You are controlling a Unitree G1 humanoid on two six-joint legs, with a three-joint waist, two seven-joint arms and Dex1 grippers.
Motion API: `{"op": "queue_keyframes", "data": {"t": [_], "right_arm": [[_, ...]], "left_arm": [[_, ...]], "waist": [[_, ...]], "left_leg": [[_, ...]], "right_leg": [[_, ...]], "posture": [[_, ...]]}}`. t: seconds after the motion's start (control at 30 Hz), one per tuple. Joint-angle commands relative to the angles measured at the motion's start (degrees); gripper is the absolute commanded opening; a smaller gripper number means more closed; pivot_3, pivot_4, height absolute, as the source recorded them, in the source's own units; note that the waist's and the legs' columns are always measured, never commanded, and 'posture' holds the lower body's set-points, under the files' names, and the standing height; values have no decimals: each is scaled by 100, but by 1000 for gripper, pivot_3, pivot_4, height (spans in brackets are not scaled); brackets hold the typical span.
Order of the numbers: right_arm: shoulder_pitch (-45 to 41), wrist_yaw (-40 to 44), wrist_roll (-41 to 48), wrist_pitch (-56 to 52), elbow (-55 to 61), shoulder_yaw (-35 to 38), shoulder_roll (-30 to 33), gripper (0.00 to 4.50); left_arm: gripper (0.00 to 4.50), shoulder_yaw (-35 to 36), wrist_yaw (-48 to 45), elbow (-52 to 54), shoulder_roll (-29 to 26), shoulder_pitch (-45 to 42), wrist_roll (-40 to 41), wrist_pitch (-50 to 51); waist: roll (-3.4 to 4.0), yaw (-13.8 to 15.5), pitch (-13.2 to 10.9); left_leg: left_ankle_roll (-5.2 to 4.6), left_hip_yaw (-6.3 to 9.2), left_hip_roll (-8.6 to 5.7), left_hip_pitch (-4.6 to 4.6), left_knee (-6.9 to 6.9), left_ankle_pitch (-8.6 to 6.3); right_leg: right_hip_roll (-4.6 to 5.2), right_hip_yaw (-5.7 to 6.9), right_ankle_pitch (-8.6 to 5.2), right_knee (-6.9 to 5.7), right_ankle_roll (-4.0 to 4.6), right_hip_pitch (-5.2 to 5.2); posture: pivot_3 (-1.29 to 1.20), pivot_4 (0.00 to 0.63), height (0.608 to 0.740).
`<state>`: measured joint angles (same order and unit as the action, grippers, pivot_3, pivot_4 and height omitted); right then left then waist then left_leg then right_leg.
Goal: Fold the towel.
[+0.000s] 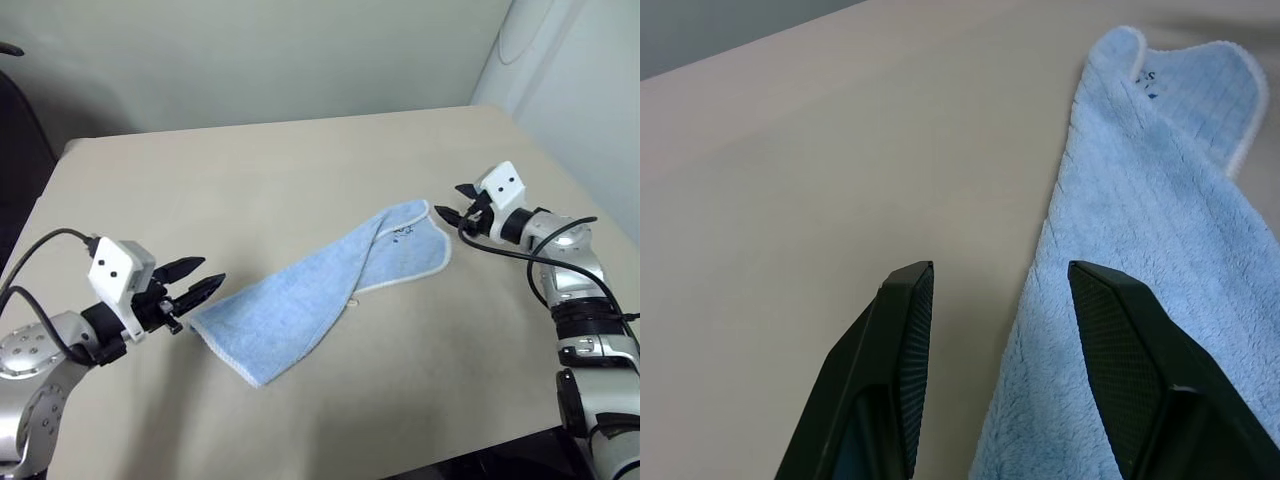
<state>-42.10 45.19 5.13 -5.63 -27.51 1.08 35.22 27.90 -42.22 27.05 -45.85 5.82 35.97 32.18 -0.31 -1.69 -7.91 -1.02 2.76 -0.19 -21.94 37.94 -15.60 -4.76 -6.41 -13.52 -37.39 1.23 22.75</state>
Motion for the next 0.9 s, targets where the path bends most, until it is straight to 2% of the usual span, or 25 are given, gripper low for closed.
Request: {"op": "queue_keyframes", "data": {"t": [0.03, 0.17, 0.3, 0.53, 0.67, 0.73, 0.9], "right_arm": [[-149, -68, -13, 211, 2, 125, 91, 3076], [-119, -111, -106, 386, 4, 44, 35, 3076], [-428, 41, -510, 944, -462, -312, 89, 3076], [-1089, 170, -1261, 2332, -1926, -906, 212, 3076], [-1441, 123, -1550, 2862, -2819, -1092, 192, 3076], [-1566, 78, -1654, 3072, -3170, -1148, 173, 3076], [-2063, -582, -2546, 3633, -3975, -1725, 83, 3076]], "left_arm": [[2332, -21, -128, 20, -53, -59, -44, -172], [2332, -138, -232, -77, -97, -161, -126, -249], [2332, -192, -348, -101, -229, -290, -162, -175], [2332, -63, -776, 373, -358, 268, 95, -29], [2332, -211, -802, 436, -357, 304, 114, 23], [2332, -310, -758, 473, -330, 291, 71, 36], [2332, -379, -665, 808, -283, 387, 237, 223]], "waist": [[0, 0, 0], [0, 5, 0], [0, -3, 0], [1, -39, 0], [3, -7, -1], [3, -3, -1], [4, -39, -1]], "left_leg": [[0, 0, 0, 0, 0, 0], [0, 0, 0, 0, 0, 0], [-2, 0, 0, 0, 2, -1], [-3, -1, 0, -1, -7, -3], [-6, 1, 0, -3, -8, -5], [-21, 1, 0, -2, -1, -14], [-21, -2, 0, -2, 3, -14]], "right_leg": [[0, 0, 0, 0, 0, 0], [0, 0, 0, 0, 0, 0], [0, 0, 0, -5, 0, 1], [0, 0, 0, -3, 1, 6], [1, 0, 0, -7, 2, 7], [1, 0, 1, -13, 3, 6], [2, 0, 1, -19, 3, 7]], "posture": [[0, 150, 740], [0, 150, 740], [0, 150, 740], [0, 150, 740], [0, 150, 740], [0, 150, 740], [0, 150, 740]]}}
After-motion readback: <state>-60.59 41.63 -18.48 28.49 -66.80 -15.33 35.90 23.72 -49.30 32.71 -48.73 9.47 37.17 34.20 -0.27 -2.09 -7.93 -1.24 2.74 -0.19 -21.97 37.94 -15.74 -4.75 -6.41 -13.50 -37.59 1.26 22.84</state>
